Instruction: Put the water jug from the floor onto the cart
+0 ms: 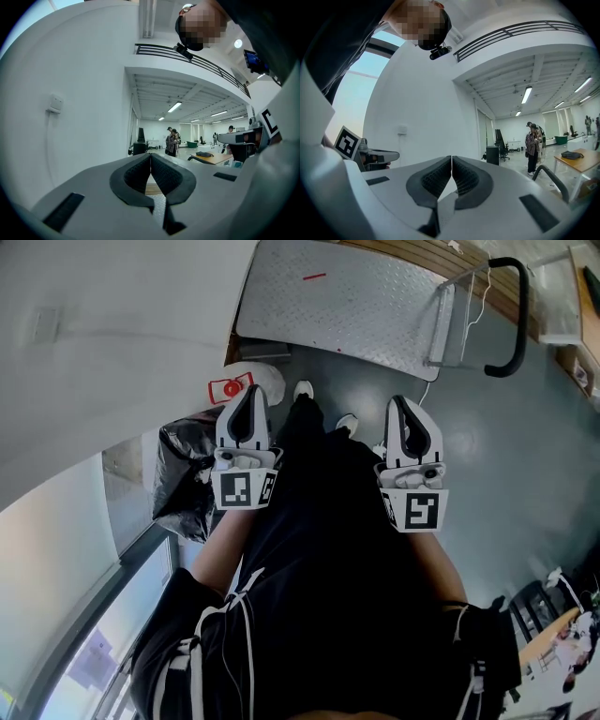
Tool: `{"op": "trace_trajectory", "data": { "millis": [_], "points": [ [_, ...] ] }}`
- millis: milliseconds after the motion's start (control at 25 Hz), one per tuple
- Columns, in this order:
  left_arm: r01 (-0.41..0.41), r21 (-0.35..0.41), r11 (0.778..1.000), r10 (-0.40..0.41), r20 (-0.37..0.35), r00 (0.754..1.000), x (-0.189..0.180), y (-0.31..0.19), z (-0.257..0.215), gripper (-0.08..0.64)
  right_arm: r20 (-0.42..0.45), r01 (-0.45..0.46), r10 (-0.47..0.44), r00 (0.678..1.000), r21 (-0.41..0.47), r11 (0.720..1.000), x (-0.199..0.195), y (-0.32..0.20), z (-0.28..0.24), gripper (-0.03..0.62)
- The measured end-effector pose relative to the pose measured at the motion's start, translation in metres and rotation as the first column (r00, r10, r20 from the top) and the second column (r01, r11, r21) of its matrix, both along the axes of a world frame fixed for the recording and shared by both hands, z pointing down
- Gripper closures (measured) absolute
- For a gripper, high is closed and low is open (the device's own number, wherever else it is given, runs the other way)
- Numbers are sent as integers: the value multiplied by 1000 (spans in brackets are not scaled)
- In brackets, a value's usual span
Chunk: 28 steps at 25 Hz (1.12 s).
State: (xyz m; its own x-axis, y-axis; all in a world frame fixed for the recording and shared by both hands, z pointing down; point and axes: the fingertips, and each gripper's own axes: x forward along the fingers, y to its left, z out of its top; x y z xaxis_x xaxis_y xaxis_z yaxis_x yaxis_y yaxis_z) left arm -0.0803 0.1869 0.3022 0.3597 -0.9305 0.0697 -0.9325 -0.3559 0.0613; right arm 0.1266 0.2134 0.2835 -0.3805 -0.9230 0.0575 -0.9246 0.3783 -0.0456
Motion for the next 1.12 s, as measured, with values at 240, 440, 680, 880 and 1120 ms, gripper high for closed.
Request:
{"op": "trace_trajectory", "data": {
  "millis": [240, 440, 680, 880, 1120],
  "points": [
    [4, -8, 1000, -4, -13, 1000, -23, -29, 3, 541, -23, 6, -6, 1000, 0, 1000, -22, -29, -6, 574],
    [5, -28, 1000, -6, -66, 998, -49, -55, 0, 541, -37, 10, -10, 999, 2, 1000, -48, -56, -12, 574],
    [-13, -34, 999, 10, -88, 996, -82, -82, 3, 541, -64, 14, -14, 998, -7, 1000, -87, -87, -13, 574],
    [-36, -69, 997, 26, -131, 991, -105, -96, 17, 541, -89, -11, 10, 996, -11, 1000, -110, -101, -11, 574],
    [-59, -94, 994, 48, -115, 992, -118, -104, 35, 541, -105, -22, 20, 994, -22, 1000, -117, -114, -10, 574]
  ]
}}
